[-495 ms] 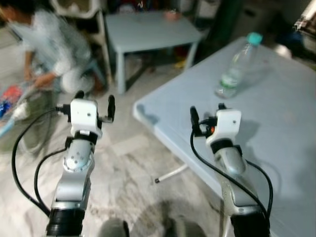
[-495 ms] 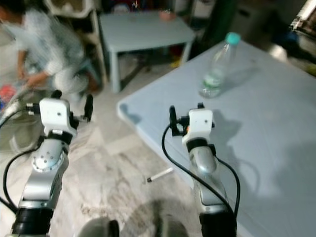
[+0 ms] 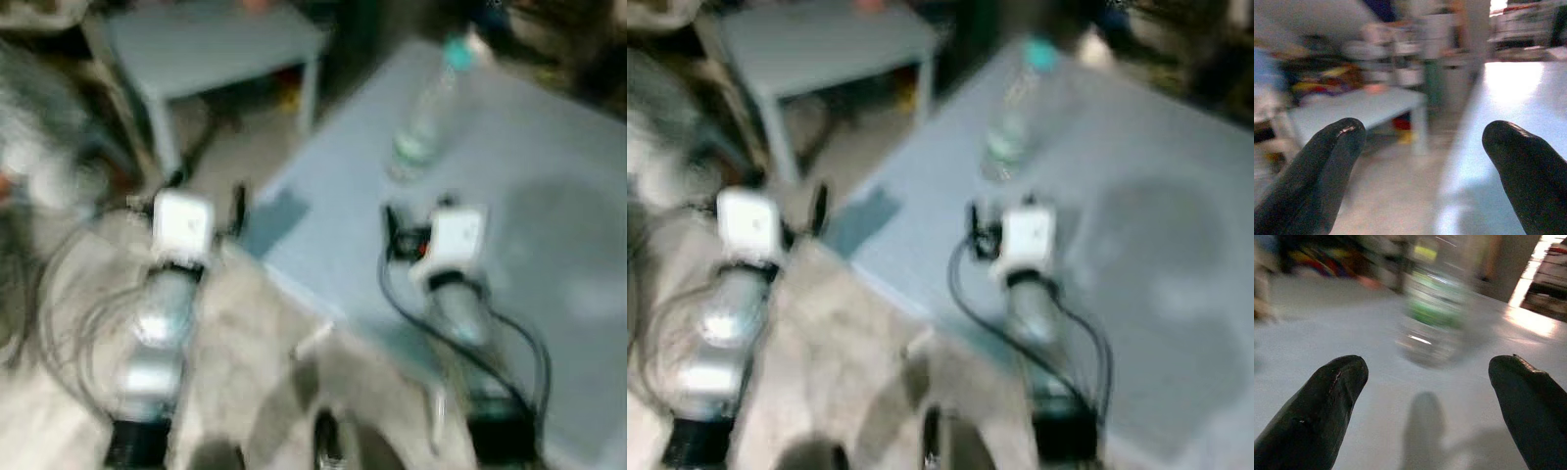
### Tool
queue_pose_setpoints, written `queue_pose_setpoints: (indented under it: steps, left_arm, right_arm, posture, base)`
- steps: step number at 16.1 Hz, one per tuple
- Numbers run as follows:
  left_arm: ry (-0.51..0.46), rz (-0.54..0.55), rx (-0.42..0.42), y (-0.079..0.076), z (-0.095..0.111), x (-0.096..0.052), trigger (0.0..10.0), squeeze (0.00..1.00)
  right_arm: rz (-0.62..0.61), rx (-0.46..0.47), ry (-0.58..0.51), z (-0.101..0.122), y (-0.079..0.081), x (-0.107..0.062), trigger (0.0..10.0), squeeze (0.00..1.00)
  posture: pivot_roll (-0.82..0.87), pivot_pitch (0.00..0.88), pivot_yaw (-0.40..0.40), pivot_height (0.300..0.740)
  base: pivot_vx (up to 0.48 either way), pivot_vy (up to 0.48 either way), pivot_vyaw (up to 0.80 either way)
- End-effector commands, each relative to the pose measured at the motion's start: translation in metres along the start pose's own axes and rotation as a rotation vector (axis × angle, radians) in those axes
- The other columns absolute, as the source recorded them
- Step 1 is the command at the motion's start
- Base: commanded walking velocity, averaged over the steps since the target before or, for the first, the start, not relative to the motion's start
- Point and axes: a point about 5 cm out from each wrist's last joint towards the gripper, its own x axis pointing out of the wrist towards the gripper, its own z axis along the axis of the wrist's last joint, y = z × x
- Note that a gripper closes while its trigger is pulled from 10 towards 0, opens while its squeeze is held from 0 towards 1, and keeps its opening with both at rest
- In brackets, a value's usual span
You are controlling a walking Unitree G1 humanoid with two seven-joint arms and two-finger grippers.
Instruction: Restocking fridge
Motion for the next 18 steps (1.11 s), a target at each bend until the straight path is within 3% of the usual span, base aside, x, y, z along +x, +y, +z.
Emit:
queue_pose_setpoints:
  steps: [1,3,6,9,10,16,18]
  left_arm:
    - [0.023,0.015,0.006,0.004,-0.003,-0.006,10.0,0.0]
    - [0.021,-0.008,-0.016,0.002,-0.002,-0.01,10.0,0.0]
    - [0.031,0.011,-0.006,0.008,-0.003,-0.011,10.0,0.0]
    - [0.027,0.023,0.006,0.012,-0.002,-0.011,10.0,0.0]
    - [0.028,0.052,0.014,0.016,-0.001,-0.01,10.0,0.0]
    - [0.062,0.089,0.019,0.022,-0.015,-0.015,10.0,0.0]
    - [0.029,0.084,0.012,0.022,-0.007,-0.006,10.0,0.0]
  right_arm:
    - [0.002,-0.005,-0.016,0.002,0.001,0.0,10.0,0.0]
    - [0.011,-0.022,-0.044,0.007,0.003,0.003,10.0,0.0]
    - [0.065,-0.054,-0.106,0.02,0.004,0.011,10.0,0.0]
    - [0.071,-0.074,-0.139,0.027,-0.001,0.019,10.0,0.0]
    - [0.052,-0.081,-0.152,0.031,-0.01,0.026,10.0,0.0]
    - [0.046,-0.029,-0.141,0.029,-0.008,0.024,10.0,0.0]
    - [0.048,-0.022,-0.154,0.032,-0.003,0.027,10.0,0.0]
  posture:
    - [0.09,0.195,-0.08,0.74]
    - [0.1,0.194,-0.076,0.74]
    - [0.11,0.189,-0.064,0.74]
    - [0.12,0.185,-0.059,0.74]
    - [0.12,0.174,-0.061,0.74]
    - [0.11,0.097,-0.07,0.74]
    - [0.13,0.084,-0.066,0.74]
  base:
    - [0.0,0.0,-0.8]
    - [0.0,0.0,-0.8]
    - [0.0,0.0,0.0]
    - [0.0,0.0,0.0]
    - [0.0,0.0,0.0]
    - [0.0,0.0,0.0]
    - [0.0,0.0,0.0]
